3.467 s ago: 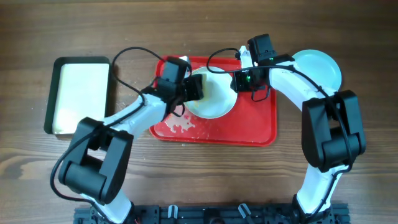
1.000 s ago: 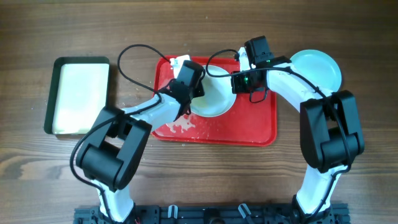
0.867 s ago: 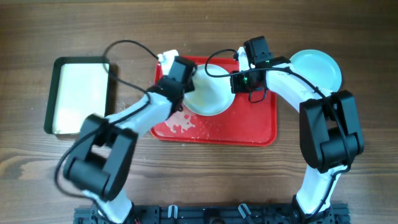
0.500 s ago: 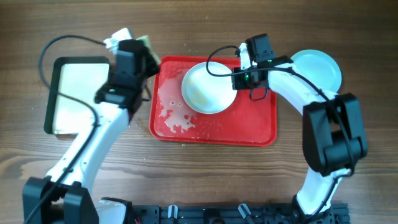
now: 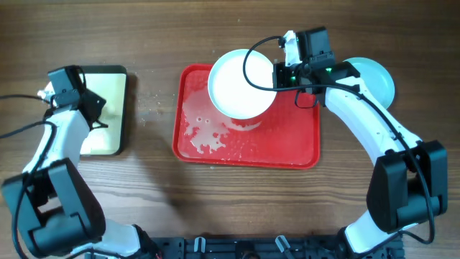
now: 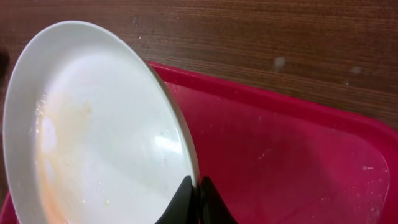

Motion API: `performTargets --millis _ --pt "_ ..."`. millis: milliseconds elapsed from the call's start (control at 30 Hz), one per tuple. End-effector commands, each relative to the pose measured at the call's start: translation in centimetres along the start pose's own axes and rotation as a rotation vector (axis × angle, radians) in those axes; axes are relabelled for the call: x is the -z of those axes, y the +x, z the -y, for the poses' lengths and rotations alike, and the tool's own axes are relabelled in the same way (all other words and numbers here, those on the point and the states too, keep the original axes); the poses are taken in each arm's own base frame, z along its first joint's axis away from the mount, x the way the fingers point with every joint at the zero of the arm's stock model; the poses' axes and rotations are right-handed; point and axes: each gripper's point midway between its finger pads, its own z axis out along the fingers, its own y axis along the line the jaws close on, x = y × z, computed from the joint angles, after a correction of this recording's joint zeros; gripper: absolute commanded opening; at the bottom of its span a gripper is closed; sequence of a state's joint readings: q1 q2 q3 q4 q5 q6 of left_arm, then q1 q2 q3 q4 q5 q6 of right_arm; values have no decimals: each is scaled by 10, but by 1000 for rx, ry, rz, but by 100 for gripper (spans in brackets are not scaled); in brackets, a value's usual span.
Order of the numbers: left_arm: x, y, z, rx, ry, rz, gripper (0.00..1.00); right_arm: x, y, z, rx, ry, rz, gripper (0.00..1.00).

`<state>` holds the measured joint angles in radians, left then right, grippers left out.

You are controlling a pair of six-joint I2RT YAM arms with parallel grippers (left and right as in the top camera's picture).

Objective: Clean dirty plates on tray and stack at the side
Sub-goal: 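Return the sponge to the black tray with the left gripper, then lift the white plate with the right gripper and stack it right of tray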

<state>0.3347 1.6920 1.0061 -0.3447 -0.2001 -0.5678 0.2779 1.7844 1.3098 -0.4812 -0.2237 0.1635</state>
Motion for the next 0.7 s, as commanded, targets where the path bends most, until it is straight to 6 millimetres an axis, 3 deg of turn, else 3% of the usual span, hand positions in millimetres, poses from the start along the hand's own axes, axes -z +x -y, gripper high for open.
performTargets --millis 0,33,100,200,267,300,333,367,500,567,667 --pt "-4 4 0 25 12 -16 17 12 -15 -1 16 2 45 4" --pt "-4 4 1 25 19 -18 34 12 -15 -2 16 2 46 4" --pt "-1 2 4 23 30 -14 57 15 -15 -3 44 2 47 4" --pt "20 -18 13 37 76 47 67 26 -21 -13 168 50 82 4" --pt "54 -37 24 53 155 115 71 41 -29 -19 325 205 128 4" --pt "74 -45 31 59 213 145 79 48 -32 -21 414 292 142 4" --pt "86 -49 35 61 249 161 93 54 -34 -24 517 375 147 4" --pt "94 -52 37 63 270 171 100 60 -38 -27 626 474 152 4" --pt "99 -54 38 65 278 181 100 100 -69 -49 915 860 229 4" --pt "99 -54 38 65 279 181 100 113 -81 -74 1064 936 261 4" --pt "99 -54 38 65 278 182 100 116 -83 -106 1294 965 246 4"
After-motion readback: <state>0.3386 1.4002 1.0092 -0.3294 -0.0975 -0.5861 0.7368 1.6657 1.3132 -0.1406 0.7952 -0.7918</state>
